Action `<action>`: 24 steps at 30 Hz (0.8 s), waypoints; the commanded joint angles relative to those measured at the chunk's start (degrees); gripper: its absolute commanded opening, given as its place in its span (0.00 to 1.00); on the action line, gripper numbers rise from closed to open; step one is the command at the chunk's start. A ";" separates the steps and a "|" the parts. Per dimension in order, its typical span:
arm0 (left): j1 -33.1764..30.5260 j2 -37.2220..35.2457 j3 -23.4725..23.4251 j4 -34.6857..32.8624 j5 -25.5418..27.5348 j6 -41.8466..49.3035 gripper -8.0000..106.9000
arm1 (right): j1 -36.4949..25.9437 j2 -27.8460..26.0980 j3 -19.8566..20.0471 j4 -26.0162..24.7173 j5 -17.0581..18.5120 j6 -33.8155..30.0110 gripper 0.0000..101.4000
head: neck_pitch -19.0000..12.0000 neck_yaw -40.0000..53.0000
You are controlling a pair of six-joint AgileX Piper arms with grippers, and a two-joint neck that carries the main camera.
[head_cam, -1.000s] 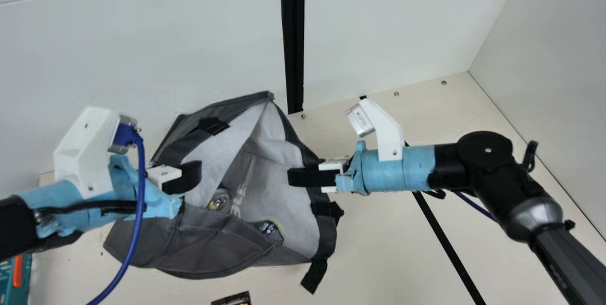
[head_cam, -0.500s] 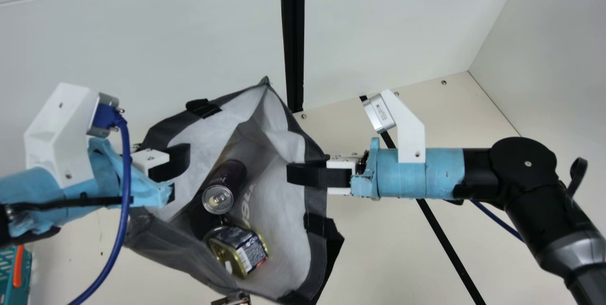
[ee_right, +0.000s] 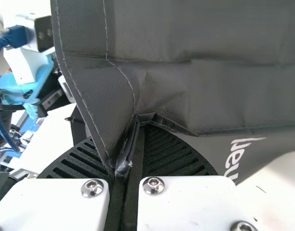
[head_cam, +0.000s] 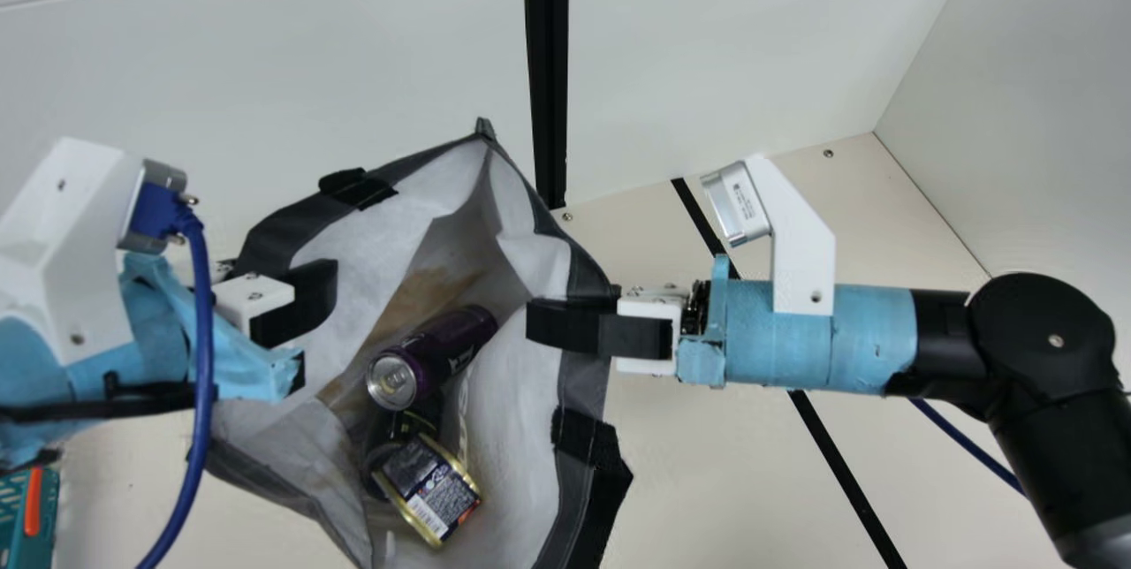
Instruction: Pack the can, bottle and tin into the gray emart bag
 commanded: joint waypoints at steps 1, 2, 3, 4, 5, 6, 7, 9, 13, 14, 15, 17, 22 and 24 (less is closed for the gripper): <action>-0.14 -0.15 -0.57 0.13 0.96 -0.08 0.16 | -0.05 -0.56 -0.28 -0.06 -0.18 0.71 0.00 | -1.39 -0.05; -0.20 -0.26 -0.89 0.16 1.55 -0.16 0.16 | -0.10 -0.93 -0.45 -0.01 -0.18 1.10 0.00 | -1.39 -0.05; -0.24 -0.33 -1.24 0.15 2.18 -0.24 0.16 | -0.15 -1.31 -0.63 0.00 -0.18 1.53 0.00 | -1.39 -0.05; -0.27 -0.34 -1.66 0.15 2.89 -0.36 0.16 | -0.22 -1.69 -0.83 0.01 -0.18 1.96 0.00 | -1.39 -0.05; -0.31 -0.43 -2.01 0.13 3.46 -0.40 0.16 | -0.30 -2.08 -0.99 0.05 -0.18 2.37 0.00 | -1.39 -0.05; -0.37 -0.49 -2.36 0.13 3.99 -0.47 0.16 | -0.38 -2.46 -1.18 0.07 -0.18 2.80 0.00 | -1.39 -0.05; -0.41 -0.60 -2.72 0.15 4.54 -0.56 0.16 | -0.45 -2.87 -1.37 0.09 -0.18 3.27 0.00 | -1.39 -0.05; -0.53 -0.85 -3.31 0.24 5.49 -0.76 0.16 | -0.60 -3.73 -1.65 0.13 -0.18 4.13 0.00 | -1.39 -0.05; -0.83 -1.46 -4.62 0.60 7.29 -1.14 0.16 | -0.90 -5.53 -2.16 0.08 -0.18 5.93 0.00 | -1.39 -0.05; -0.92 -1.64 -4.96 0.75 7.73 -1.28 0.16 | -0.99 -5.98 -2.29 0.05 -0.18 6.41 0.00 | -1.39 -0.05; -1.05 -1.85 -5.29 0.91 8.24 -1.42 0.16 | -1.11 -6.46 -2.40 0.04 -0.18 6.90 0.00 | -1.39 -0.05; -1.31 -2.15 -6.12 1.29 9.49 -1.78 0.16 | -1.35 -7.40 -2.58 0.01 -0.18 7.90 0.00 | -1.39 -0.05; -2.57 -2.97 -7.73 2.50 12.16 -2.72 0.16 | -2.17 -9.84 -3.02 -0.55 -0.18 10.75 0.00 | -1.39 -0.05; -3.59 -3.53 -7.15 3.14 12.16 -3.06 0.16 | -2.52 -10.79 -3.17 -0.98 -0.18 12.00 0.00 | -1.39 -0.05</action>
